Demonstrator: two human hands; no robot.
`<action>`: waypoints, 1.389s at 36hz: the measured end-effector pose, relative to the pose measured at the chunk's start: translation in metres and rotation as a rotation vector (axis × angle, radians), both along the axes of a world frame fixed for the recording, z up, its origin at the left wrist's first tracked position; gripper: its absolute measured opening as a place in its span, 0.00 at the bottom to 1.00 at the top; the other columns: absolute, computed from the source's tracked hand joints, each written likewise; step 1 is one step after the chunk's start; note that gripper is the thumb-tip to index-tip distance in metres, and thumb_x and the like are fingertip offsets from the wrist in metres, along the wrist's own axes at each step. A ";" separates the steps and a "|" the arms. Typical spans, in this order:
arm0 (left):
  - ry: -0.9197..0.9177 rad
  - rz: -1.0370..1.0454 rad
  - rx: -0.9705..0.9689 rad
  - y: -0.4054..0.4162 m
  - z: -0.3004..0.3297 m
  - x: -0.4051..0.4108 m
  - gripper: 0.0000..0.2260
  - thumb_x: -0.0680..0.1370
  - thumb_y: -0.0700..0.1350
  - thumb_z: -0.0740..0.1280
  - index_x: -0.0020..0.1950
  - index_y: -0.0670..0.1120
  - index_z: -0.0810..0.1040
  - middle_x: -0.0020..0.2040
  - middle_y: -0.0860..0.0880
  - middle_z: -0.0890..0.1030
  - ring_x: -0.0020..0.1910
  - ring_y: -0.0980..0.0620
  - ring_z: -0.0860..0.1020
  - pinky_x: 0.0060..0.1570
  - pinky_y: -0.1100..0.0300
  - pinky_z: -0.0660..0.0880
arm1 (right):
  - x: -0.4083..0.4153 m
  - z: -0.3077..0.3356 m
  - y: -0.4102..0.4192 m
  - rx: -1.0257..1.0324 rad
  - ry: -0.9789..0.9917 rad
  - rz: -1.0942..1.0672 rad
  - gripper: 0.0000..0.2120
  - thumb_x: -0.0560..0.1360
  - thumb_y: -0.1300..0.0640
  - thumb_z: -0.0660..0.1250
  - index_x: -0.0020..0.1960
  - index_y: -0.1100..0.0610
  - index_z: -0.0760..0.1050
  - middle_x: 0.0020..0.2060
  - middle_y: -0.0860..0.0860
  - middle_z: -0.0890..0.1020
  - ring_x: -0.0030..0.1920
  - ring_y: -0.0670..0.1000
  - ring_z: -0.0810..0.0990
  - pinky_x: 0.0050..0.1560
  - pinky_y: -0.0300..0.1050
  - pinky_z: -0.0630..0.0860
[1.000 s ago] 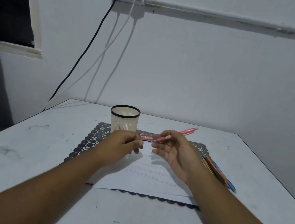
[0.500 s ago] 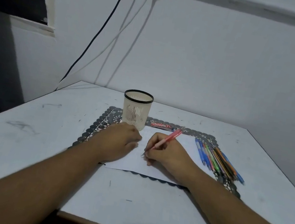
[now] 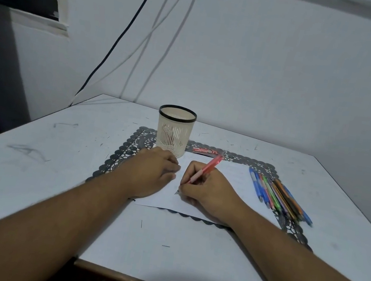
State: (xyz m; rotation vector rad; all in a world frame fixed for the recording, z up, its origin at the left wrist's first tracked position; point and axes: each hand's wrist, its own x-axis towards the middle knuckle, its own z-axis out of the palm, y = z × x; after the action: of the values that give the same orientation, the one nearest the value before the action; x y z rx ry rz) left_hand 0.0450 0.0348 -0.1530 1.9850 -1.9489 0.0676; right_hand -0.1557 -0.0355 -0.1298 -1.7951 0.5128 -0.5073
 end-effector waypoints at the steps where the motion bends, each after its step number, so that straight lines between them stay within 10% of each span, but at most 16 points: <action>1: -0.003 0.000 -0.002 0.000 -0.001 0.001 0.27 0.77 0.62 0.49 0.66 0.57 0.81 0.64 0.59 0.78 0.64 0.53 0.72 0.64 0.46 0.70 | 0.000 0.000 0.000 0.000 -0.001 -0.002 0.09 0.73 0.72 0.69 0.40 0.60 0.77 0.34 0.60 0.77 0.33 0.56 0.75 0.41 0.54 0.73; 50: 0.002 0.003 -0.010 -0.002 -0.003 0.001 0.21 0.80 0.58 0.55 0.67 0.56 0.81 0.65 0.59 0.77 0.66 0.54 0.71 0.66 0.45 0.69 | -0.010 0.004 0.000 -0.171 0.076 -0.078 0.07 0.73 0.69 0.70 0.40 0.59 0.77 0.34 0.58 0.81 0.33 0.50 0.78 0.41 0.52 0.78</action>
State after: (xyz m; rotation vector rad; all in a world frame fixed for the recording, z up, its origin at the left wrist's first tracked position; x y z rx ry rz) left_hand 0.0460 0.0331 -0.1559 1.9812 -1.9408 0.0764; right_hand -0.1658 -0.0358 -0.1260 -1.9695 0.6093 -0.5521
